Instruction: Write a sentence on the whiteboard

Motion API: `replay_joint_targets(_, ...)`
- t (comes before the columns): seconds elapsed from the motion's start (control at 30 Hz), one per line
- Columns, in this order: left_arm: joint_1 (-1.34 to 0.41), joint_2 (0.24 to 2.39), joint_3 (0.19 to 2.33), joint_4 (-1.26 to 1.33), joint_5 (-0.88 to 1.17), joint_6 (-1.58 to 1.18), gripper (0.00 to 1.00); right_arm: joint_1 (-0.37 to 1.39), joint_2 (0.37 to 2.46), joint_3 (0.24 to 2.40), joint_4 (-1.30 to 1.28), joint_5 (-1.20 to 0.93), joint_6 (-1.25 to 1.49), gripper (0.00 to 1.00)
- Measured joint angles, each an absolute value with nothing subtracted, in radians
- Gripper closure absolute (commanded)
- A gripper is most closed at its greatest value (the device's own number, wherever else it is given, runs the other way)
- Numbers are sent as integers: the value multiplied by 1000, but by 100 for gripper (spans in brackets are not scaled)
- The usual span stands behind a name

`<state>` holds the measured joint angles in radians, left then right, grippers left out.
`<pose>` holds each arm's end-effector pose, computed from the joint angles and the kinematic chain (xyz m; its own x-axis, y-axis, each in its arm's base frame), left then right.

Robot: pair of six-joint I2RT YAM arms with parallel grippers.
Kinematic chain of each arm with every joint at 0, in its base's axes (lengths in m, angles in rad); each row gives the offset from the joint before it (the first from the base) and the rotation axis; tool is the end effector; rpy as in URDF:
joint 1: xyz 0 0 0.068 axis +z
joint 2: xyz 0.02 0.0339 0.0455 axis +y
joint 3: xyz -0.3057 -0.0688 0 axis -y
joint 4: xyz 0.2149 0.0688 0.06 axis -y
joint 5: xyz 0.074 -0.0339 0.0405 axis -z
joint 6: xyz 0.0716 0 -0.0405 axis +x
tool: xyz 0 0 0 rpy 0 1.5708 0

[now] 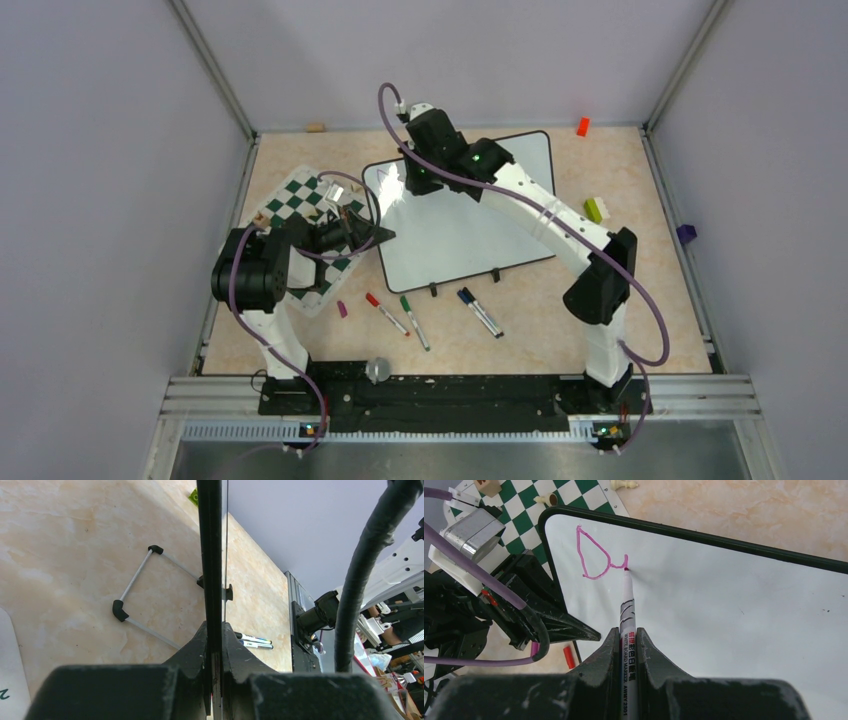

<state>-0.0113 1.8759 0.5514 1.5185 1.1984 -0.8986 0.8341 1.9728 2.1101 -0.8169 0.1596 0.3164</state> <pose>0.3198 -0.0703 0.2306 -0.5983 -0.2779 -0.7515 0.7225 0.2184 -0.6560 0.3153 0.3307 0.3927 -0.6030 -0.2075 -0.7703 -0.4847 0.8622 0.1471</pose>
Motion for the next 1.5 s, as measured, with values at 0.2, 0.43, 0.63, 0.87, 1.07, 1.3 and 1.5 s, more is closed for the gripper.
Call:
replay_joint_targets(0.2, -11, 1876, 551, 1518, 1198, -899, 100, 830, 1973, 2110, -818, 152, 318, 100)
replay_joint_targets(0.43, -11, 1876, 551, 1520, 1200, -898, 100, 817, 1949, 2081, -794, 129, 318, 100)
replay_joint_targets(0.63, -11, 1876, 551, 1526, 1205, -891, 100, 788, 1820, 1909, -739, 131, 318, 100)
replay_joint_targets(0.87, -11, 1869, 548, 1527, 1204, -886, 100, 781, 1691, 1720, -641, 128, 325, 100)
replay_joint_targets(1.07, -14, 1869, 548, 1526, 1206, -879, 100, 781, 1669, 1647, -594, 110, 346, 100)
replay_joint_targets(1.3, -14, 1869, 548, 1526, 1206, -876, 100, 796, 1686, 1670, -569, 115, 360, 100)
replay_joint_targets(1.5, -14, 1869, 548, 1526, 1207, -876, 100, 812, 1735, 1720, -564, 115, 358, 100)
